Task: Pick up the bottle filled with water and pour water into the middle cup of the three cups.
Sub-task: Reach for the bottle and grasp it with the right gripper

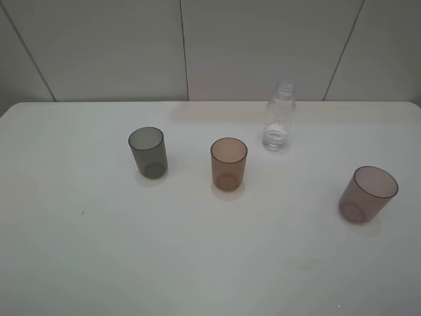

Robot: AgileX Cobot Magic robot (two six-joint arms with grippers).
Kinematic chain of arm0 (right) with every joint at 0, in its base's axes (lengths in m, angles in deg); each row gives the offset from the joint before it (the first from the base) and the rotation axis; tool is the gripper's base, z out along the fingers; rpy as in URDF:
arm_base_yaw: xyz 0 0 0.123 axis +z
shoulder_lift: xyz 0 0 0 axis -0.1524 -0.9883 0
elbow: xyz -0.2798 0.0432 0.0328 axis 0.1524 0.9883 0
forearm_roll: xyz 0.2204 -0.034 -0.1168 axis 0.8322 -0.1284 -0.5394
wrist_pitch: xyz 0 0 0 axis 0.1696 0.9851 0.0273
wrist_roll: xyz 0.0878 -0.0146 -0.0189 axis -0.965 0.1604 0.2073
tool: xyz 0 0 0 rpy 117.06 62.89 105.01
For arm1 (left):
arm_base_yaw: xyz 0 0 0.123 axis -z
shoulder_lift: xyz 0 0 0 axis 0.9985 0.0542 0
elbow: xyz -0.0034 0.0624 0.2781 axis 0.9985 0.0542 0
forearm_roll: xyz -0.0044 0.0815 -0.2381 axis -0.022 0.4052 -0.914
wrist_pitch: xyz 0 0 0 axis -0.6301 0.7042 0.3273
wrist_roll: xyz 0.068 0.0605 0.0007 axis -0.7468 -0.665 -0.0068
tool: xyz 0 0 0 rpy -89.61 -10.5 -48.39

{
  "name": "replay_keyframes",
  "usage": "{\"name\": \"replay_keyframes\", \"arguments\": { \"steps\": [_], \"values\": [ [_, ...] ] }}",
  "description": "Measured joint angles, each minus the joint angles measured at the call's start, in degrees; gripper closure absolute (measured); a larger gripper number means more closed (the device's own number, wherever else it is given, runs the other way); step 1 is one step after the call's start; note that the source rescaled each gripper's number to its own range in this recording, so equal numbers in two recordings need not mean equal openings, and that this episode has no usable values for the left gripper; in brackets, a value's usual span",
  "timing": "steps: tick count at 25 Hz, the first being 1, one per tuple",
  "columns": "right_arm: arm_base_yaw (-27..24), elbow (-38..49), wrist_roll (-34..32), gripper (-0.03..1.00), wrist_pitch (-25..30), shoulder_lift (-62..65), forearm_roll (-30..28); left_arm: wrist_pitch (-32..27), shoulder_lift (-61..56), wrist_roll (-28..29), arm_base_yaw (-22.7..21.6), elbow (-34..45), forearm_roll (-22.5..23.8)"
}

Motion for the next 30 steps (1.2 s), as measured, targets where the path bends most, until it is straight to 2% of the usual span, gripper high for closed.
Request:
{"name": "replay_keyframes", "arguments": {
  "steps": [30],
  "values": [
    [0.0,0.0,0.0,-0.03,0.0,0.0,0.0,0.0,0.0,0.0,0.0,0.0,0.0]
  ]
}}
